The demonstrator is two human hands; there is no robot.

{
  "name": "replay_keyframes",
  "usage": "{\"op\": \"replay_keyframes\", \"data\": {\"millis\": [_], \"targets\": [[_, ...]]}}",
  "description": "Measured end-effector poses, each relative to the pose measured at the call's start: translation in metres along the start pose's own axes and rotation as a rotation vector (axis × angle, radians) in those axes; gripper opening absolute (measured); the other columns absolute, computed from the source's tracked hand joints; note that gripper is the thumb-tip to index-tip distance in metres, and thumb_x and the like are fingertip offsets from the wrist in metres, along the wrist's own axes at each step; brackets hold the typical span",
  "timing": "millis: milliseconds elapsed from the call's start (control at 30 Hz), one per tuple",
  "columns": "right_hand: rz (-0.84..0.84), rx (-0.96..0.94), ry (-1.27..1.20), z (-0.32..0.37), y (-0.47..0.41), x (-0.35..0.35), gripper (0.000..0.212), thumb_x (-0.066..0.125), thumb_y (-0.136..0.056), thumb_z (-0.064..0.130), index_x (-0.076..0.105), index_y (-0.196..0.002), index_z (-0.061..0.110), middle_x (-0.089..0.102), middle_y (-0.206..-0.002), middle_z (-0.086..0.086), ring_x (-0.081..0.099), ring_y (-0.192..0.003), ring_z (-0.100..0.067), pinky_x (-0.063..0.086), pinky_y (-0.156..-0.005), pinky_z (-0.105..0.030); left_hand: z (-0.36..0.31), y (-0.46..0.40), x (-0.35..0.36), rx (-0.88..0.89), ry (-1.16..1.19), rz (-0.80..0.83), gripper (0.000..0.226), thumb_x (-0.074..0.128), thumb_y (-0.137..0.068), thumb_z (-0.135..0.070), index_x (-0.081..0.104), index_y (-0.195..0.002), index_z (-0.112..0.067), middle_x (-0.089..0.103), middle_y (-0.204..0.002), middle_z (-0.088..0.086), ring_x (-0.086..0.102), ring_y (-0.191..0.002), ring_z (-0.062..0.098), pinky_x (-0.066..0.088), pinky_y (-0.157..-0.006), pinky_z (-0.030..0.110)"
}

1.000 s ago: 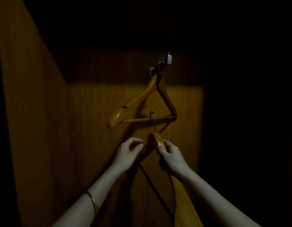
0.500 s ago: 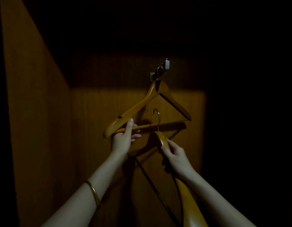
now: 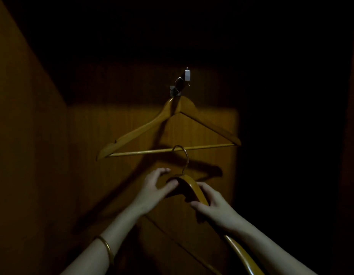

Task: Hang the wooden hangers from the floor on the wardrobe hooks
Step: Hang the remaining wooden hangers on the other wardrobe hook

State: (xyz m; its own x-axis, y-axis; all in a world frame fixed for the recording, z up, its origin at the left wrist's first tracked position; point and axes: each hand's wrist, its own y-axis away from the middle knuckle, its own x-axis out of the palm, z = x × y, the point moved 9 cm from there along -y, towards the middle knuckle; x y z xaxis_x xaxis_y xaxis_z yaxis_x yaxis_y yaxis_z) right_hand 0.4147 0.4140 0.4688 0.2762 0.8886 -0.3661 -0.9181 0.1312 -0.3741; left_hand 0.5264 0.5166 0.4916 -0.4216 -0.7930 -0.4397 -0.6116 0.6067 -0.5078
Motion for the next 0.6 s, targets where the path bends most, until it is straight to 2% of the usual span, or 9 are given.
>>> {"op": "replay_keyframes", "data": {"millis": [67, 100, 167, 233, 300, 400, 500, 567, 600], "targets": [[0.057, -0.028, 0.035, 0.004, -0.003, 0.003, 0.033, 0.055, -0.089, 0.008, 0.045, -0.117, 0.024, 0.056, -0.100, -0.001, 0.063, -0.066, -0.003, 0.051, -0.057, -0.018, -0.005, 0.003, 0.012, 0.041, -0.071, 0.148, 0.050, 0.070, -0.064, -0.057, 0.053, -0.106, -0.035, 0.058, -0.112, -0.009, 0.056, -0.103, 0.003, 0.049, -0.090, 0.028], [0.088, -0.029, 0.052, 0.005, -0.005, 0.005, 0.031, 0.054, -0.090, 0.011, 0.045, -0.117, 0.024, 0.056, -0.104, 0.000, 0.064, -0.071, -0.004, 0.052, -0.060, -0.018, -0.006, 0.004, 0.011, 0.048, -0.072, 0.160, 0.044, 0.070, -0.066, -0.052, 0.055, -0.102, -0.033, 0.062, -0.105, -0.008, 0.060, -0.094, 0.002, 0.053, -0.082, 0.026], [0.157, 0.002, 0.099, 0.010, -0.014, 0.007, 0.026, 0.053, -0.091, 0.019, 0.047, -0.115, 0.027, 0.057, -0.107, 0.002, 0.064, -0.082, -0.006, 0.053, -0.067, -0.020, -0.009, 0.004, 0.003, 0.069, -0.014, 0.101, 0.036, 0.069, -0.068, -0.048, 0.060, -0.095, -0.026, 0.066, -0.092, 0.000, 0.065, -0.080, 0.006, 0.055, -0.071, 0.026], [0.194, -0.014, 0.263, 0.026, -0.026, 0.005, 0.019, 0.052, -0.091, 0.028, 0.050, -0.110, 0.029, 0.059, -0.106, 0.007, 0.062, -0.090, -0.006, 0.053, -0.077, -0.023, -0.014, 0.004, -0.009, 0.076, -0.011, 0.018, 0.031, 0.066, -0.070, -0.047, 0.061, -0.091, -0.025, 0.066, -0.086, 0.003, 0.065, -0.074, 0.007, 0.054, -0.065, 0.025], [0.088, -0.127, 0.466, 0.060, -0.043, -0.012, 0.022, 0.052, -0.091, 0.031, 0.053, -0.112, 0.026, 0.059, -0.110, 0.007, 0.058, -0.096, -0.005, 0.050, -0.084, -0.021, -0.020, 0.002, -0.020, 0.069, 0.009, -0.045, 0.021, 0.065, -0.072, -0.041, 0.060, -0.086, -0.026, 0.065, -0.078, -0.002, 0.062, -0.066, 0.000, 0.048, -0.058, 0.017], [-0.185, -0.317, 0.662, 0.120, -0.062, -0.047, 0.031, 0.053, -0.091, 0.026, 0.054, -0.120, 0.016, 0.059, -0.116, 0.002, 0.056, -0.103, -0.006, 0.046, -0.077, -0.011, -0.035, -0.001, -0.034, 0.092, -0.009, -0.101, 0.029, 0.063, -0.067, -0.048, 0.060, -0.084, -0.024, 0.063, -0.066, -0.010, 0.059, -0.057, -0.004, 0.043, -0.057, 0.015], [-0.300, -0.277, 0.570, 0.134, -0.093, -0.075, 0.035, 0.051, -0.092, 0.023, 0.052, -0.125, 0.010, 0.059, -0.121, -0.004, 0.056, -0.103, -0.010, 0.049, -0.086, -0.020, -0.035, -0.003, -0.043, 0.084, -0.102, -0.142, 0.026, 0.064, -0.070, -0.047, 0.062, -0.082, -0.024, 0.063, -0.065, -0.010, 0.057, -0.054, -0.003, 0.042, -0.056, 0.017], [-0.293, -0.134, 0.371, 0.121, -0.121, -0.081, 0.042, 0.051, -0.093, 0.028, 0.048, -0.129, 0.008, 0.057, -0.125, -0.011, 0.057, -0.111, -0.022, 0.049, -0.096, -0.036, -0.031, 0.002, -0.043, 0.061, -0.136, -0.147, 0.020, 0.065, -0.074, -0.043, 0.060, -0.080, -0.025, 0.061, -0.065, -0.011, 0.057, -0.057, -0.002, 0.041, -0.057, 0.015], [-0.273, -0.042, 0.281, 0.112, -0.134, -0.079, 0.047, 0.051, -0.092, 0.031, 0.045, -0.132, 0.006, 0.056, -0.127, -0.014, 0.056, -0.113, -0.026, 0.048, -0.099, -0.039, -0.026, 0.005, -0.044, 0.039, -0.145, -0.152, 0.021, 0.065, -0.072, -0.045, 0.059, -0.080, -0.026, 0.061, -0.065, -0.011, 0.058, -0.059, -0.002, 0.041, -0.058, 0.014]]}}
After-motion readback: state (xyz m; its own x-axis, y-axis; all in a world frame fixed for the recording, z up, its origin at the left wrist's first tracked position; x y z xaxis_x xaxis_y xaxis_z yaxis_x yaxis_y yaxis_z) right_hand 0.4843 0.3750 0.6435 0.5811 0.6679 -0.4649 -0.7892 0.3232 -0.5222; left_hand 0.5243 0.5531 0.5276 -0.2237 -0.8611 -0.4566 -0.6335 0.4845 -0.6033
